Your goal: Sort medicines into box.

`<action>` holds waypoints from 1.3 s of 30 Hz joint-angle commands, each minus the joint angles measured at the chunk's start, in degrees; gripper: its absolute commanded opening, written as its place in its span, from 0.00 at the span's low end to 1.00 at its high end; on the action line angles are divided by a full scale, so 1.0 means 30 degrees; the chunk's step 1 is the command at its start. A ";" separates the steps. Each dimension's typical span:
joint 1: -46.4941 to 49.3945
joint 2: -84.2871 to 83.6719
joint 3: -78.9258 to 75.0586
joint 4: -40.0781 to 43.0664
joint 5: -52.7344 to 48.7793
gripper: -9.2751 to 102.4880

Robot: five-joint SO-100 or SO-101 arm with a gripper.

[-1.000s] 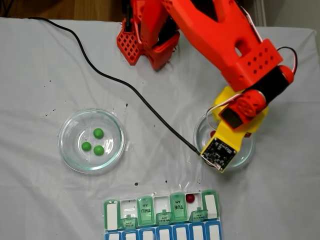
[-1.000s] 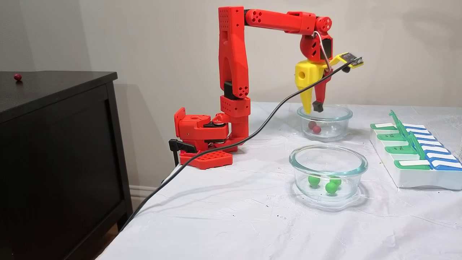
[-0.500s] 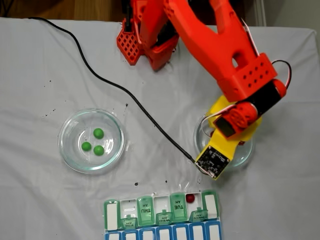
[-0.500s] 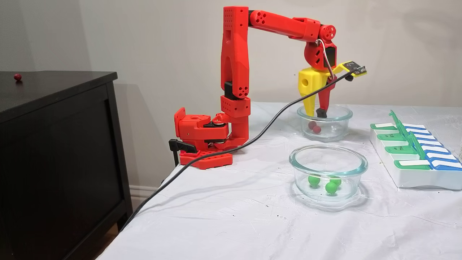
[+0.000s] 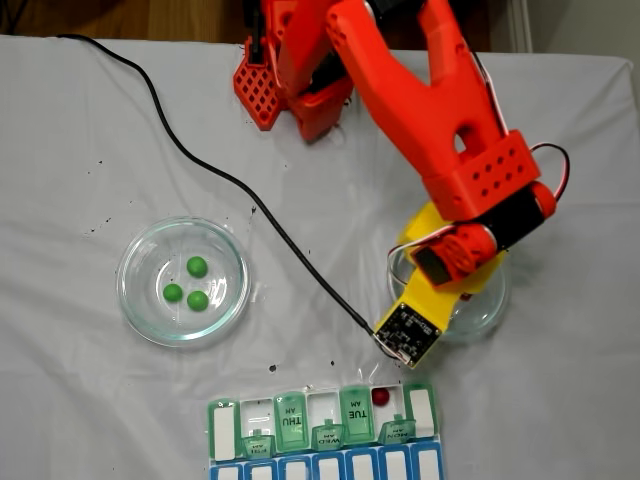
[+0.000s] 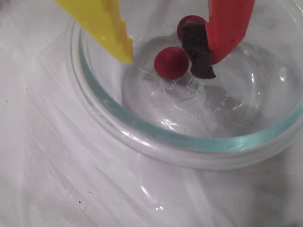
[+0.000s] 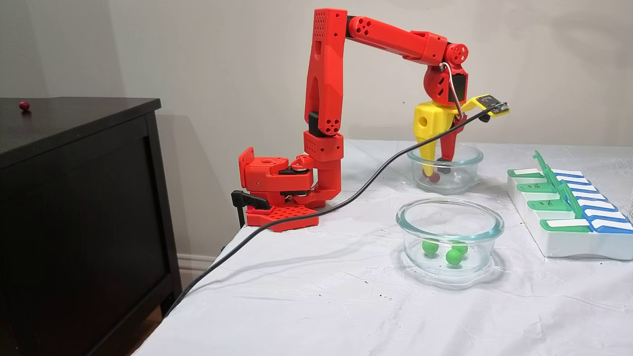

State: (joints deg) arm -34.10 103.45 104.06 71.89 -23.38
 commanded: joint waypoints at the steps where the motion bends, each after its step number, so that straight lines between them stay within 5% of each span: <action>1: -0.0410 0.0645 -0.0469 -0.0146 0.0293 0.28; 31: -0.0850 0.0029 0.1230 -0.1729 0.0498 0.26; 39: -0.1084 0.0937 0.1758 -0.2344 0.0000 0.08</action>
State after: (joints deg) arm -36.21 102.30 109.69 65.30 -22.59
